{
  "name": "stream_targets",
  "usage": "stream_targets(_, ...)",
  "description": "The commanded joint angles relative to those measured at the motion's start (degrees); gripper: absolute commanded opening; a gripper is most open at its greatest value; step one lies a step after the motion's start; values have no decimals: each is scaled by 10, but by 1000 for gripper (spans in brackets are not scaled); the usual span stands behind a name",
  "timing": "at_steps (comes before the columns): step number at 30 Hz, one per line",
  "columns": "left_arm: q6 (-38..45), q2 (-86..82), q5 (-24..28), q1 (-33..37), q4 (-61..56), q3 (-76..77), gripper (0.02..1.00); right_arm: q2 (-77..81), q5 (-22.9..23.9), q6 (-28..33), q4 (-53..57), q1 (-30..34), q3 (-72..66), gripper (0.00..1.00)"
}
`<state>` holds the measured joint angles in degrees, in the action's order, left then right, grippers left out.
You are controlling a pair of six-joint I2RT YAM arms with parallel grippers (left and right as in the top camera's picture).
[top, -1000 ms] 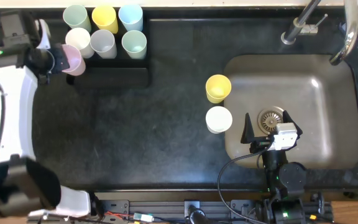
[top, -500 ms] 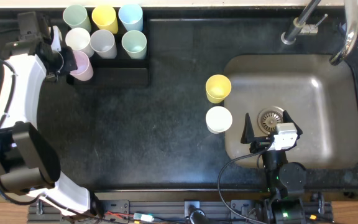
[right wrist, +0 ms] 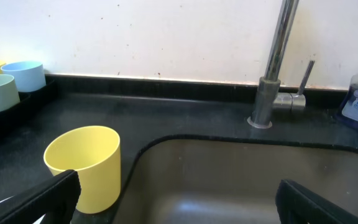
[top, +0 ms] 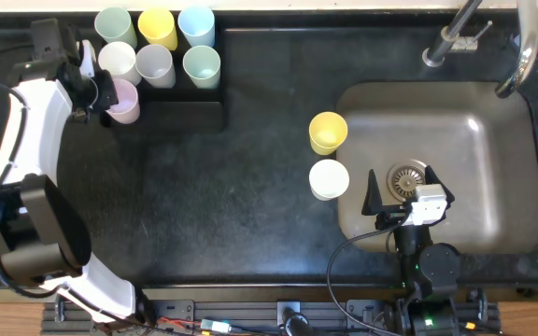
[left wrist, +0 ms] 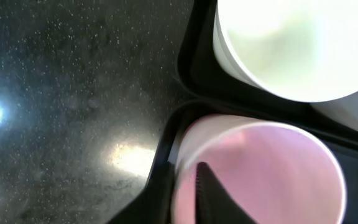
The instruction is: Store Cups
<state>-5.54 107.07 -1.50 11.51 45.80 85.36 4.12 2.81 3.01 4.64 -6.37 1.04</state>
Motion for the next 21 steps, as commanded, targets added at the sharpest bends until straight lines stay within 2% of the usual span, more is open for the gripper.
stream_targets(1, -6, 9, -3, 1, -7, -4, 240, -5, -2, 0, -4, 3, -8, 998)
stream_targets(5, -9, -1, -3, -4, -7, 3, 413, -5, -2, 0, -4, 3, -8, 998)
stream_targets(7, -27, -22, -35, -18, 6, 15, 557, -5, -2, 0, -4, 3, -8, 996)
stream_targets(9, -56, -54, -86, -37, 36, 38, 755, -5, -2, 0, -4, 3, -8, 996)
stream_targets(11, -67, -91, -108, -58, 74, 73, 825, -5, -2, 0, -4, 3, -8, 998)
stream_targets(15, -88, -131, -123, -132, 149, 189, 906, -5, -2, 0, -4, 3, -8, 998)
stream_targets(19, -134, -99, -152, -266, 194, 320, 972, -5, -2, 0, -4, 3, -8, 996)
stream_targets(21, -193, -59, -151, -351, 217, 379, 989, -5, -2, 0, -4, 3, -8, 998)
